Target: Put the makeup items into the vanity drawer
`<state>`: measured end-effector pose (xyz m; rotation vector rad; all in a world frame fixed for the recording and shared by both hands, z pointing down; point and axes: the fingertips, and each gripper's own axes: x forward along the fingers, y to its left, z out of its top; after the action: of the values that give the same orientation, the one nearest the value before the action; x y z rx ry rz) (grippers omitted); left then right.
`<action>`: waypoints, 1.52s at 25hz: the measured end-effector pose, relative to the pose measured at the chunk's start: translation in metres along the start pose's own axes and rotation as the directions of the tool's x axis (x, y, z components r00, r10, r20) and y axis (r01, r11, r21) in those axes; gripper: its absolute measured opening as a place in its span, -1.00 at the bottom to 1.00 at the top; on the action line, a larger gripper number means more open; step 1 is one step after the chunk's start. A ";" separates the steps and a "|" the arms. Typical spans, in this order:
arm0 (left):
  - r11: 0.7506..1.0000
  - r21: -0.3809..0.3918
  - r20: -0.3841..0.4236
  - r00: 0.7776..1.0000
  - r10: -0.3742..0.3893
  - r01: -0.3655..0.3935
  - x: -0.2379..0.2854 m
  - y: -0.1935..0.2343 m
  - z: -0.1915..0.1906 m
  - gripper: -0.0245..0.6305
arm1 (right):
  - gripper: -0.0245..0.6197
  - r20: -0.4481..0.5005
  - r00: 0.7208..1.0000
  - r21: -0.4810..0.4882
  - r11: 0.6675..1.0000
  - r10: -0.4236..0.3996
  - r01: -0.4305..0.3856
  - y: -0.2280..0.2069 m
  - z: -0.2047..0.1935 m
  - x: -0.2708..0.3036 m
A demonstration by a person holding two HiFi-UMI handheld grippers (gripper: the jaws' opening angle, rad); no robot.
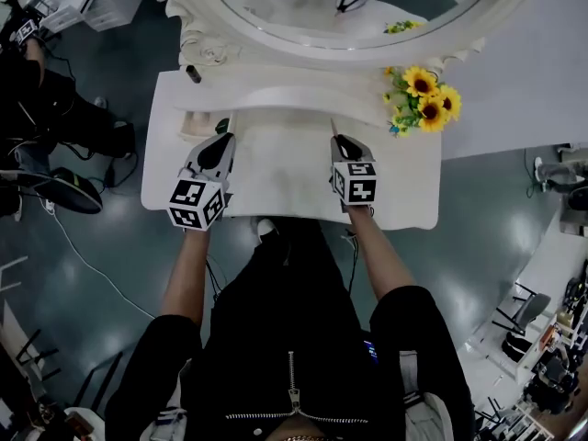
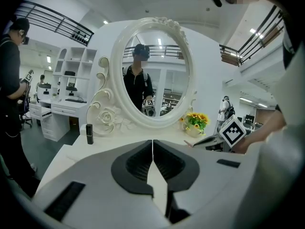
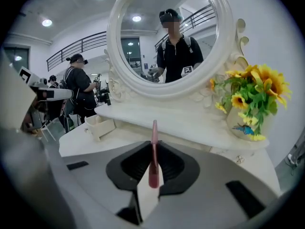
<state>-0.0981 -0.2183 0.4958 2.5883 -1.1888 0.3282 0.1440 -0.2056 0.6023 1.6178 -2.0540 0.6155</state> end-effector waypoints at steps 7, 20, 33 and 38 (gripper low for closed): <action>0.999 0.012 0.053 0.998 0.039 -0.040 -0.015 0.009 0.021 -0.85 | -0.77 0.069 0.997 -0.059 0.998 0.035 -0.031 0.009 0.037 -0.009; 0.972 -0.047 0.095 0.967 0.236 -0.232 -0.083 0.071 0.006 -0.85 | -0.77 0.069 0.968 -0.239 0.946 0.243 -0.221 0.112 0.082 0.046; 0.867 -0.149 0.069 0.870 0.489 -0.476 -0.187 0.116 -0.026 -0.85 | -0.77 -0.048 0.868 -0.447 0.767 0.494 -0.461 0.260 0.100 0.096; 0.827 -0.189 0.037 0.838 0.545 -0.529 -0.213 0.121 -0.045 -0.85 | -0.77 -0.138 0.844 -0.500 0.699 0.519 -0.511 0.293 0.085 0.119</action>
<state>-0.3303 -0.1291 0.4894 2.0936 -1.8871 0.2054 -0.1726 -0.2868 0.5858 0.7262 -2.4232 0.1711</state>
